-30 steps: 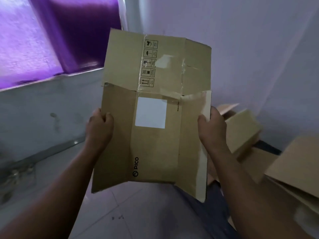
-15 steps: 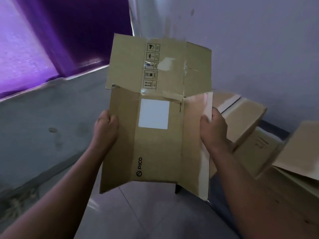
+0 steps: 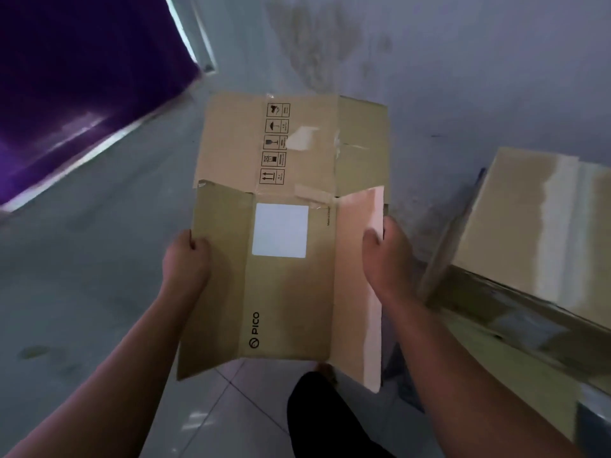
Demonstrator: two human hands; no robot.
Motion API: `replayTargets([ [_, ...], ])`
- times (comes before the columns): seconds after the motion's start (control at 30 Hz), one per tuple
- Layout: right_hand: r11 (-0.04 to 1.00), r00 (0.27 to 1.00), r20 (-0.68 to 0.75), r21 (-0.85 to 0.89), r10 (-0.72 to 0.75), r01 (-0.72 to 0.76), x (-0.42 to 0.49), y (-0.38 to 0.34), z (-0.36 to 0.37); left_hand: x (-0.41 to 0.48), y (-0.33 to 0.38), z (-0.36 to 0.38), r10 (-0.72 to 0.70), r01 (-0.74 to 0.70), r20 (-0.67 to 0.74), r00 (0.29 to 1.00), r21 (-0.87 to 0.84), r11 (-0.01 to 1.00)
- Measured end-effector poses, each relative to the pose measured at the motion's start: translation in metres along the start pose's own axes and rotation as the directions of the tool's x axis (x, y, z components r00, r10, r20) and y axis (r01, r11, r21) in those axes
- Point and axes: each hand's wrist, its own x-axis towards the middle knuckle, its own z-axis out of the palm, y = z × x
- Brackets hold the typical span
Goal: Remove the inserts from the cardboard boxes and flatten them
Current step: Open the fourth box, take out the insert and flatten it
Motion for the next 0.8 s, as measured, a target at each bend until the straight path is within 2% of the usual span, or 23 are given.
replayTargets([
  [0.13, 0.990, 0.991, 0.010, 0.019, 0.136, -0.137, 0.051, 0.022, 0.076, 0.096, -0.020, 0.049, 0.011, -0.014, 0.082, 0.997, 0.030, 0.999],
  [0.37, 0.928, 0.923, -0.101, -0.004, 0.371, -0.373, 0.121, 0.107, 0.179, 0.226, -0.075, 0.181, 0.036, -0.084, 0.317, 0.948, 0.140, 0.987],
  [0.47, 0.888, 0.880, -0.137, -0.009, 0.455, -0.460, 0.138, 0.168, 0.223, 0.265, -0.116, 0.256, 0.045, -0.117, 0.416, 0.908, 0.149, 0.982],
  [0.6, 0.854, 0.835, -0.214, -0.012, 0.506, -0.520, 0.154, 0.257, 0.286, 0.305, -0.180, 0.358, -0.009, -0.082, 0.521, 0.853, 0.153, 0.985],
  [0.8, 0.810, 0.786, -0.277, -0.046, 0.552, -0.585, 0.172, 0.399, 0.364, 0.322, -0.277, 0.485, 0.009, -0.153, 0.573, 0.820, 0.204, 0.967],
])
